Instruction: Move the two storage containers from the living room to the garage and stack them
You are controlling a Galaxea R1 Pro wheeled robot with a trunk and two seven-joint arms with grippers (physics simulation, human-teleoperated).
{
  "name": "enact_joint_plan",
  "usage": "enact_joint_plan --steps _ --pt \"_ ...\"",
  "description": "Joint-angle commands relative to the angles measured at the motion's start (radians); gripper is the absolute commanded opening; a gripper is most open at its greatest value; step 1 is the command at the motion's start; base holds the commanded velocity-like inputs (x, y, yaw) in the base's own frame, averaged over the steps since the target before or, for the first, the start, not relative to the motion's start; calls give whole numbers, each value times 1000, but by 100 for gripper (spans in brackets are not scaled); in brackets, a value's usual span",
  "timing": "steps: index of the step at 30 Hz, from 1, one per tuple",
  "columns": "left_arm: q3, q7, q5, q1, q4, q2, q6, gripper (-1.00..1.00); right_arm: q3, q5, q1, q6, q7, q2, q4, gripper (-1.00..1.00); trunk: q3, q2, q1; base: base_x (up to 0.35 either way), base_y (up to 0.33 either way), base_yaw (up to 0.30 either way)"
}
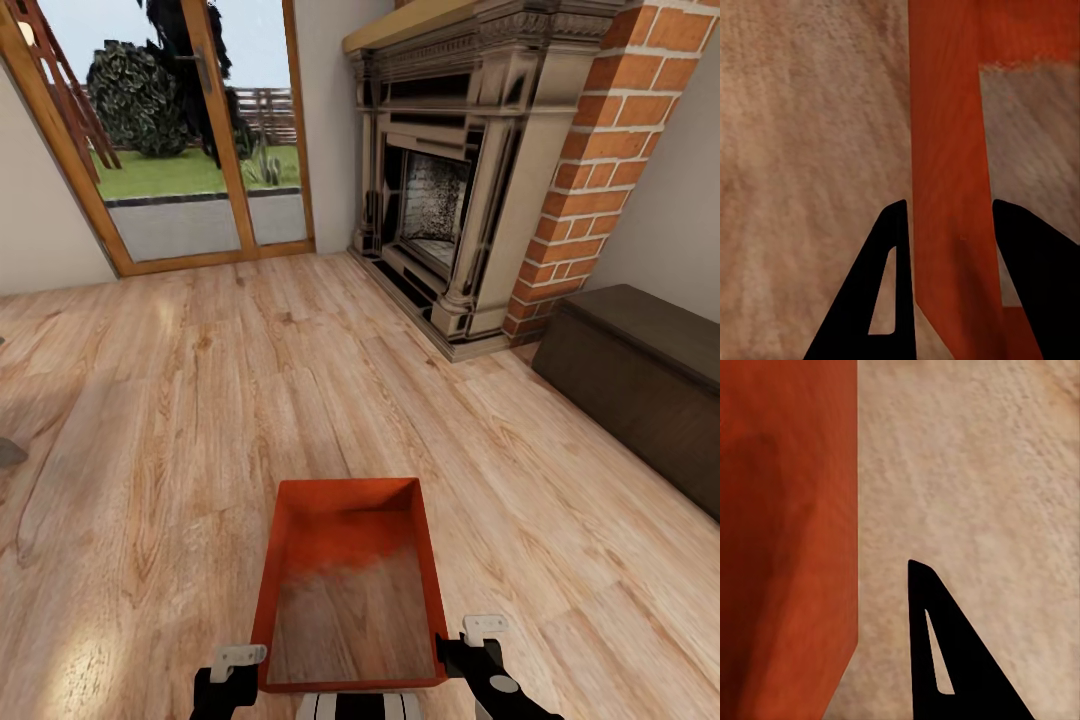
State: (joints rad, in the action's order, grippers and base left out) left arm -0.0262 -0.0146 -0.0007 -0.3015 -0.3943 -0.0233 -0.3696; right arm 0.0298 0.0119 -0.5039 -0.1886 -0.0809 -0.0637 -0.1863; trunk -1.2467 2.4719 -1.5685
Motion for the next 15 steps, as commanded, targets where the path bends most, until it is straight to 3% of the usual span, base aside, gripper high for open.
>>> enact_joint_plan --steps 1,15 --pt "-9 2 5 -1 0 0 -3 -100 0 -1 0 -3 -8 0 2 -100 -1 0 -16 0 0 0" --pt "-9 2 5 -1 0 0 -3 -100 0 -1 0 -3 -8 0 2 -100 -1 0 -16 0 0 0"
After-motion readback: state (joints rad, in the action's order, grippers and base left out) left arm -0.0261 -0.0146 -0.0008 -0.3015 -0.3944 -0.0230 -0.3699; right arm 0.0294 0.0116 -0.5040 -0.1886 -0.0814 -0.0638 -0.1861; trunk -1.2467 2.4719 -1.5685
